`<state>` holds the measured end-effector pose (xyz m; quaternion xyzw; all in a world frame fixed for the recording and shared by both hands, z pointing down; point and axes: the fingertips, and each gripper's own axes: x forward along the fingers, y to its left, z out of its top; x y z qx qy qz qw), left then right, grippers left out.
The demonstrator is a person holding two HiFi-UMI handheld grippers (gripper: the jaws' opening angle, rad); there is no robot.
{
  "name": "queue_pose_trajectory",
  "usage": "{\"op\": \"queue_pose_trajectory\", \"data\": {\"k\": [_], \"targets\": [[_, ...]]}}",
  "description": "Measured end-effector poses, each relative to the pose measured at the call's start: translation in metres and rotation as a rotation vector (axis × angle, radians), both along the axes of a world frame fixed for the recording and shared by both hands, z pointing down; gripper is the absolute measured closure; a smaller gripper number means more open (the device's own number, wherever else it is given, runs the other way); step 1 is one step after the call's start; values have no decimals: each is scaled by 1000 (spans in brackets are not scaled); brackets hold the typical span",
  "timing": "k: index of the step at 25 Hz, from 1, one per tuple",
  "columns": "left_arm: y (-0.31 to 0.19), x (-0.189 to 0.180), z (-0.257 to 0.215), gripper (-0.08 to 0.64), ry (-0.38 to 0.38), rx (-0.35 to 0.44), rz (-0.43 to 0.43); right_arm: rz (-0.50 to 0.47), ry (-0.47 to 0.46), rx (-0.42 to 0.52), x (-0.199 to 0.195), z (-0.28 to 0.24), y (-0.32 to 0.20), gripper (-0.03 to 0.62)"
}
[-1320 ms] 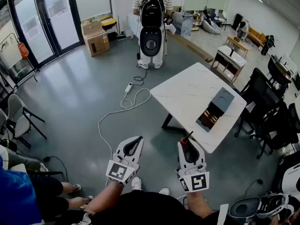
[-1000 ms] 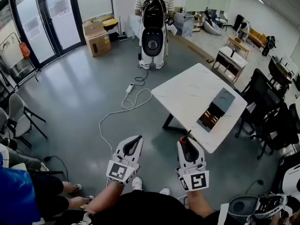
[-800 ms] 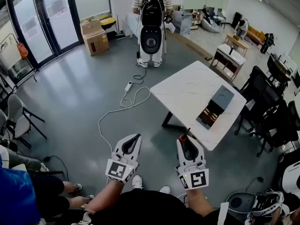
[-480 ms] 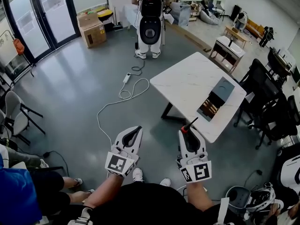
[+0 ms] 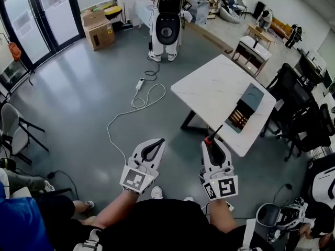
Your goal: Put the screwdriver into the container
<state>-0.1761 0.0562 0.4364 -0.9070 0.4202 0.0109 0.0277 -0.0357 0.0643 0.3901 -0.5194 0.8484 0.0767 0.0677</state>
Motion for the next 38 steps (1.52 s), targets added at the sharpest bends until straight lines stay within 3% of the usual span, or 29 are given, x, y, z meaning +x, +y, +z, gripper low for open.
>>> {"op": "queue_pose_trajectory", "data": {"k": [9,16,23,38], "targets": [[-17,-19,19,555,3,-64,27,64,19,-29,-11,14,-15,485],[-44,-10,25,555,-17,-16,49,47,2,-35,-4,16,-41,485],[-82,31,23,555,-45,-63,50,62,-8,-29,38,18,-82,485],[-169,107,15,555,-64,-34,52,29,-70,-35,110,20,-174,485]]}}
